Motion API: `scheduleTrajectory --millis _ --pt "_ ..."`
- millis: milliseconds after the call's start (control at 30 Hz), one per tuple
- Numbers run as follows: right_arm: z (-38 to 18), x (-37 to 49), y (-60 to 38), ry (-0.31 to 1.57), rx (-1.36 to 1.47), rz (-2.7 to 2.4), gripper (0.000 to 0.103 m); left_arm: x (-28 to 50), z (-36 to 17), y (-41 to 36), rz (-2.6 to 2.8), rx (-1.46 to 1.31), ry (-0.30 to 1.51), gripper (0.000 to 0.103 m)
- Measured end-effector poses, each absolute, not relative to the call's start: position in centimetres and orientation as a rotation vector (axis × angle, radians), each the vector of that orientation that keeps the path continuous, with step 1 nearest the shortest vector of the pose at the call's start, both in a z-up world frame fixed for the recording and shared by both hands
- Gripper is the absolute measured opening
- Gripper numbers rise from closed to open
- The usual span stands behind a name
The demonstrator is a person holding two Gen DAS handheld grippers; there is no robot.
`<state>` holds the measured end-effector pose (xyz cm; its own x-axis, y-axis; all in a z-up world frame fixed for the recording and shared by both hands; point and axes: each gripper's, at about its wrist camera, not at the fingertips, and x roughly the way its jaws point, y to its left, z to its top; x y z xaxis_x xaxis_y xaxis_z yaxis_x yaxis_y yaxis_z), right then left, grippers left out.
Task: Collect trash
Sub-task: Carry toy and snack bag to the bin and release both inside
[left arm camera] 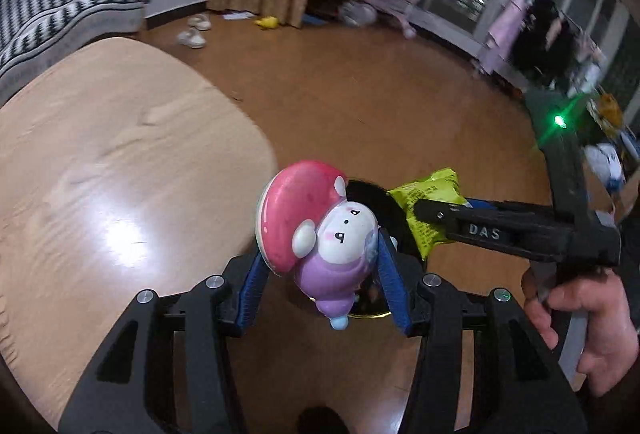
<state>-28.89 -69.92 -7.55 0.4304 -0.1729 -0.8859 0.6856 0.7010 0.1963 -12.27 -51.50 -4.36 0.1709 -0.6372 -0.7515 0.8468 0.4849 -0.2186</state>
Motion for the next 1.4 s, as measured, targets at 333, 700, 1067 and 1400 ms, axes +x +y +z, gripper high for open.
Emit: scheduleTrajectory --millis 333,700,1067,1400 --pt "-8.8 -30.2 -71.3 0.999 0.667 -0.594 0.047 -12.5 -6.8 -55.6 -1.115 0.330 0.936 0.051" --pt "-8.3 -29.9 -72.2 0.951 0.681 -0.611 0.065 -12.7 -8.5 -57.0 -1.128 0.350 0.963 0.051" --pt "-8.0 -31.4 -73.0 0.925 0.697 -0.641 0.065 -13.2 -10.0 -58.8 -1.165 0.364 0.969 0.062" --pt "-7.3 -31.2 -72.4 0.911 0.693 -0.629 0.065 -13.3 -8.9 -57.6 -1.155 0.362 0.934 0.078"
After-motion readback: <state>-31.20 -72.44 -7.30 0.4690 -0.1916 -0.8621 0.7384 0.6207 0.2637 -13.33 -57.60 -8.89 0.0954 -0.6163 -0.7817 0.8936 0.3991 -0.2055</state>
